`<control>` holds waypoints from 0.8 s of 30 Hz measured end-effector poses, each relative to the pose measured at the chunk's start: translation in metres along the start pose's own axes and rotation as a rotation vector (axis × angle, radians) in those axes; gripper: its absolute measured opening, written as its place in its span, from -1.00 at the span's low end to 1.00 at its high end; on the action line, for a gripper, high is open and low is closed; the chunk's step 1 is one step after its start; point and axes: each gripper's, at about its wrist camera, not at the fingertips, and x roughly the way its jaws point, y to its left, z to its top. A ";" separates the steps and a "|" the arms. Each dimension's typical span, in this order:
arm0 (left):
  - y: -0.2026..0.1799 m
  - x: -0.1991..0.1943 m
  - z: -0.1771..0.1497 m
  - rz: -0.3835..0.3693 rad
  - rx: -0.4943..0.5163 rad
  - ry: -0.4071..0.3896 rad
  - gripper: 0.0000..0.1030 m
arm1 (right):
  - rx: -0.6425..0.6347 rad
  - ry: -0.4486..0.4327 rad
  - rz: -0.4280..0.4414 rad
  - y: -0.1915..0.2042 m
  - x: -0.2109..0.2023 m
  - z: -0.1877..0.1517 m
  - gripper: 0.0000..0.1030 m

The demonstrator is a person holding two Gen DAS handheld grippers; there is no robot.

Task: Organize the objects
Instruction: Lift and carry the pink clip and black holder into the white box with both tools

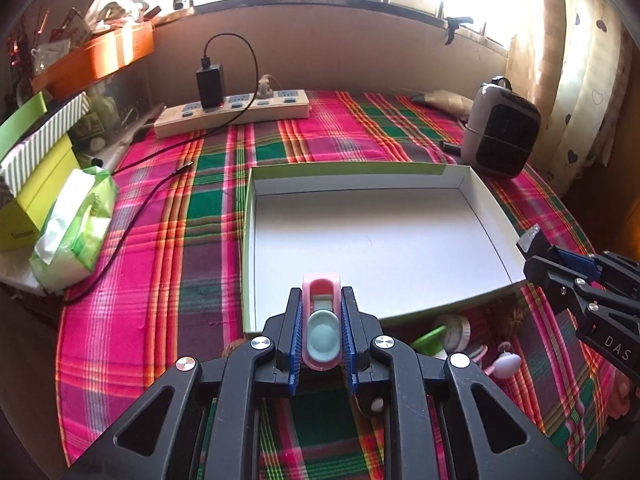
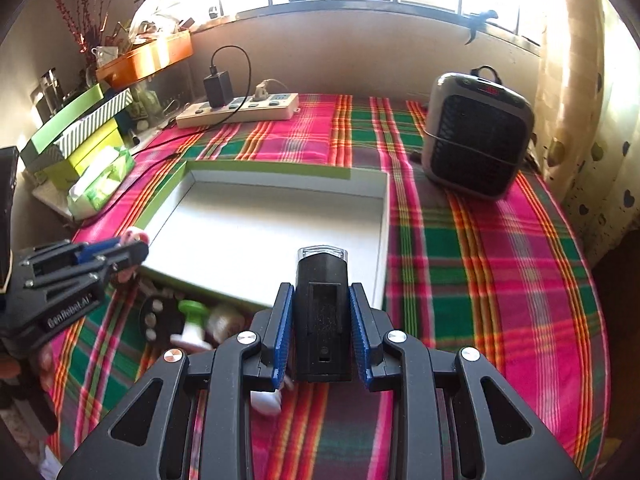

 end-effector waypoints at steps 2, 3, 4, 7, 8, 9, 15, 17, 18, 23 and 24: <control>0.000 0.004 0.005 0.005 -0.001 0.002 -0.69 | -0.001 0.011 0.000 0.001 0.008 0.007 -0.44; 0.001 0.007 0.009 0.002 -0.002 0.002 -0.69 | -0.003 0.015 0.000 0.003 0.013 0.012 -0.45; 0.001 0.009 0.012 0.001 -0.006 0.004 -0.69 | -0.002 0.017 0.000 0.003 0.016 0.015 -0.44; 0.001 0.018 0.022 0.006 -0.005 0.009 -0.69 | -0.001 0.028 -0.005 0.005 0.028 0.026 -0.44; 0.001 0.021 0.025 0.009 -0.007 0.015 -0.69 | -0.001 0.031 -0.007 0.005 0.032 0.029 -0.44; -0.001 0.024 0.028 0.006 -0.003 0.016 -0.69 | -0.002 0.038 -0.007 0.006 0.038 0.033 -0.44; 0.001 0.045 0.044 -0.003 -0.029 0.044 -0.69 | 0.003 0.077 -0.018 0.005 0.065 0.048 -0.45; -0.001 0.049 0.048 0.006 -0.019 0.035 -0.69 | 0.011 0.088 -0.020 0.002 0.072 0.051 -0.44; -0.001 0.053 0.051 0.005 -0.020 0.043 -0.69 | 0.014 0.095 -0.020 0.001 0.077 0.053 -0.44; 0.000 0.070 0.059 0.008 -0.018 0.067 -0.69 | 0.014 0.111 -0.030 -0.001 0.091 0.059 -0.44; -0.001 0.072 0.059 0.010 -0.014 0.070 -0.69 | 0.013 0.115 -0.035 -0.001 0.094 0.060 -0.45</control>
